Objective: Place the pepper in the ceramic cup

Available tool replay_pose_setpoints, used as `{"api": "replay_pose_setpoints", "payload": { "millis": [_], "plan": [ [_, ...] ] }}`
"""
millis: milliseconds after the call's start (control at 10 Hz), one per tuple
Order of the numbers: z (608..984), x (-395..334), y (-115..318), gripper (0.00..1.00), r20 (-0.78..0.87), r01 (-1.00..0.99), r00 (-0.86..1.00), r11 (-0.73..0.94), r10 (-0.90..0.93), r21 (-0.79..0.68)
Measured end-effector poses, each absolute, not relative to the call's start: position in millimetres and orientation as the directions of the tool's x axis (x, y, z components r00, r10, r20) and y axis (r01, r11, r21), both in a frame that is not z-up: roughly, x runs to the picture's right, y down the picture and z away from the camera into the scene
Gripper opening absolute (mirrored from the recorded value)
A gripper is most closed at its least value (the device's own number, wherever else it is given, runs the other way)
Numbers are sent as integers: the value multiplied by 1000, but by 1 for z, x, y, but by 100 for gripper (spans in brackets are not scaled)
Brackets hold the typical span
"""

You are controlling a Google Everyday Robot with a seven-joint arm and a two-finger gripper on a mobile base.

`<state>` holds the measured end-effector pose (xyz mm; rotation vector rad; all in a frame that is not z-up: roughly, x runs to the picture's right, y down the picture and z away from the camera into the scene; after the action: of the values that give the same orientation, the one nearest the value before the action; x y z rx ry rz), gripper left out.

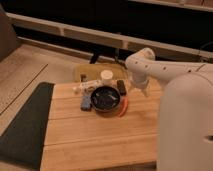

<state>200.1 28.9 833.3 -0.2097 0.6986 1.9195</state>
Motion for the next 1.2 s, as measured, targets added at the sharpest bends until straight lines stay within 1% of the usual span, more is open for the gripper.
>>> {"api": "replay_pose_setpoints", "payload": {
  "millis": [500,800,1200],
  "plan": [
    [836,199,33,65,-458,-883,-445,-291,770,369],
    [860,203,58,65,-522,-886,-442,-264,730,381],
    [888,204,70,65,-564,-890,-423,-207,710,406]
  ]
}}
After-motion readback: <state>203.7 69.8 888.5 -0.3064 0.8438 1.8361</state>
